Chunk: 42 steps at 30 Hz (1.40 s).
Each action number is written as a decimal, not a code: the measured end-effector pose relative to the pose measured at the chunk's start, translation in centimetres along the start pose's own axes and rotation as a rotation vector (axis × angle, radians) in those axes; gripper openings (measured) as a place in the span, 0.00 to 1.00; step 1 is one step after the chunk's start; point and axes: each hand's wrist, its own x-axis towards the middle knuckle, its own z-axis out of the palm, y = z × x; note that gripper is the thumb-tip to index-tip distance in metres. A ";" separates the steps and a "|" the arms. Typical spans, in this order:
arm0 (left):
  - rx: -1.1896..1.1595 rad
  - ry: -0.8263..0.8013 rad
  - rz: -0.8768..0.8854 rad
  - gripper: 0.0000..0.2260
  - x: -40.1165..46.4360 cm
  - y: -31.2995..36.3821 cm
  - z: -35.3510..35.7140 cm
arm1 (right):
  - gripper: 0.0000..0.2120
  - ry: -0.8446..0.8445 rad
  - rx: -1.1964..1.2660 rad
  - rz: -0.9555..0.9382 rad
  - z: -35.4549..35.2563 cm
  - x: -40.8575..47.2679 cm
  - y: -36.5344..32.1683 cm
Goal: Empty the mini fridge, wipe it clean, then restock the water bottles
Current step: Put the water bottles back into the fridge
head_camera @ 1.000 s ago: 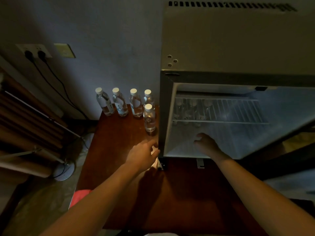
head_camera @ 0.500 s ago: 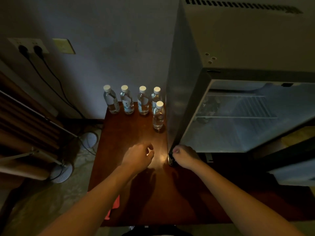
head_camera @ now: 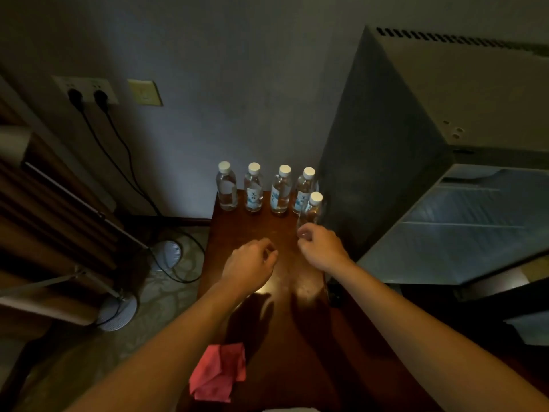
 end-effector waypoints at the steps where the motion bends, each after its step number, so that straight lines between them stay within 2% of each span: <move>1: -0.002 0.015 0.003 0.09 0.2 -0.2 -0.4 | 0.15 0.024 0.002 0.001 -0.4 0.6 -0.5; 7: -0.011 0.037 0.012 0.11 1.5 -1.5 -2.3 | 0.21 0.191 -0.077 0.087 -2.2 4.6 -2.6; 13: -0.010 0.017 0.017 0.11 3.0 -2.7 -2.5 | 0.28 0.115 -0.114 0.227 -2.4 7.9 -1.8; 15: -0.010 0.012 0.019 0.11 3.5 -3.0 -2.5 | 0.27 0.101 -0.102 0.238 -1.9 8.4 -1.4; 20: -0.015 0.005 -0.004 0.11 4.2 -3.6 -2.6 | 0.20 0.206 -0.071 0.224 -1.0 8.8 -1.7; 29: -0.012 0.003 -0.002 0.10 3.4 -3.6 -2.9 | 0.17 0.215 -0.209 0.049 0.6 6.3 -1.3; 35: 0.000 0.003 0.005 0.10 2.0 -3.0 -2.8 | 0.18 0.171 -0.157 -0.005 1.6 3.4 -1.4; 42: -0.018 -0.025 0.016 0.14 1.0 -2.0 -2.0 | 0.11 0.211 -0.057 -0.126 1.7 0.4 -2.1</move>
